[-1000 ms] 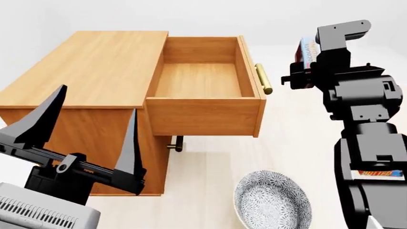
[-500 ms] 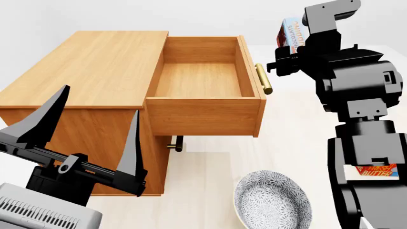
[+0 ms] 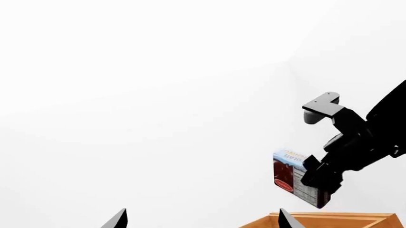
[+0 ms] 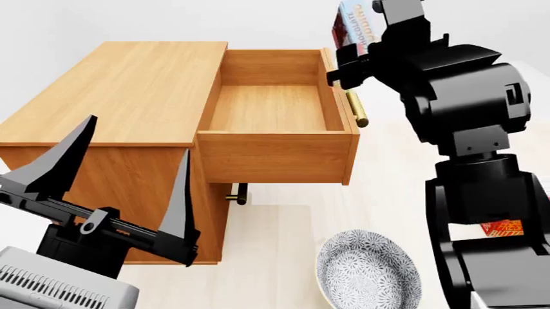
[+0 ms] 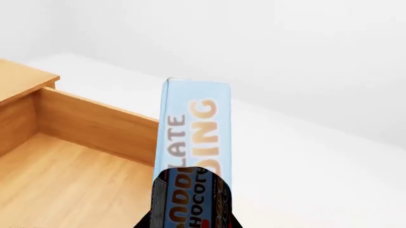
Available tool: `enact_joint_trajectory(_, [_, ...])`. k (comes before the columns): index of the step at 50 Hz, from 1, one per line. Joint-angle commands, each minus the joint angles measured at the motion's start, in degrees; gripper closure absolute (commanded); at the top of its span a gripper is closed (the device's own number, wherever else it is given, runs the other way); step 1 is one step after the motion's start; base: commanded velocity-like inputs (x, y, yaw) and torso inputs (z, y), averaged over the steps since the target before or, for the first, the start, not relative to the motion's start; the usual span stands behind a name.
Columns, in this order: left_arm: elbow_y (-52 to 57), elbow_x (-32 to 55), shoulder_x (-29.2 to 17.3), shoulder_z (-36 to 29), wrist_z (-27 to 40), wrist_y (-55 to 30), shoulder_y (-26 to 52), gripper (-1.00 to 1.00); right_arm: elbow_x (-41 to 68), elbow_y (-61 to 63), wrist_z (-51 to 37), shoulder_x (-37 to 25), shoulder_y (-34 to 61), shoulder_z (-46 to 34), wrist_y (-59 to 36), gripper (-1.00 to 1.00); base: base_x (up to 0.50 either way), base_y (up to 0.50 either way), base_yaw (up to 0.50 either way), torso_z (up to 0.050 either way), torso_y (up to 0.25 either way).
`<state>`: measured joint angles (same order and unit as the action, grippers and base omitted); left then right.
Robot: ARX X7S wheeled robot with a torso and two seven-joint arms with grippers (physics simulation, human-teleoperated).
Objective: Put the chocolate pudding in the top drawer of the cabinet and close it.
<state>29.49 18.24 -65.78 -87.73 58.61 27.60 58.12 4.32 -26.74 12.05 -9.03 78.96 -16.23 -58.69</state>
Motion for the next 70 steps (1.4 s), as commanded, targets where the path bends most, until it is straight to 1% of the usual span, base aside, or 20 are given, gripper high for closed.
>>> enact_joint_trajectory(1, [0.03,0.12,0.00,0.17,-0.19,-0.07,-0.15,-1.00,0.75,3.45,1.86,1.61,0.15,-1.95,-1.44,1.00,0.00,0.00,0.00,0.000,0.000])
enact_joint_trajectory(25, [0.10,0.61,-0.01,0.53,-0.46,-0.19,-0.50,-1.00,3.59,6.47,6.60,3.33,-0.82,-7.51,-3.20,1.00,0.00,0.00,0.00,0.000,0.000])
enact_joint_trajectory(44, [0.15,0.70,-0.02,0.85,-0.55,-0.33,-0.77,-1.00,4.58,5.51,6.95,3.28,-0.91,-8.92,-3.25,1.00,0.00,0.00,0.00,0.000,0.000])
enact_joint_trajectory(53, [0.19,0.81,-0.02,0.96,-0.76,-0.42,-0.86,-1.00,5.22,6.32,6.55,3.11,-0.92,-8.34,-2.80,1.00,0.00,0.00,0.00,0.000,0.000])
enact_joint_trajectory(54, [0.20,0.81,-0.03,0.98,-0.76,-0.46,-0.87,-1.00,4.96,6.52,6.14,3.06,-0.88,-8.47,-2.59,-1.00,0.00,0.00,0.00,0.000,0.000])
enact_joint_trajectory(61, [0.27,0.90,-0.05,1.03,-1.05,-0.66,-0.90,-1.00,4.95,10.56,5.38,2.56,-1.03,-8.62,-2.10,-1.00,0.00,0.00,0.00,0.000,0.000])
enact_joint_trajectory(70, [0.33,0.99,-0.06,1.16,-1.12,-0.82,-1.01,-1.00,4.96,10.99,4.18,2.32,-1.18,-8.00,-0.89,-1.00,0.00,0.00,0.00,0.000,0.000])
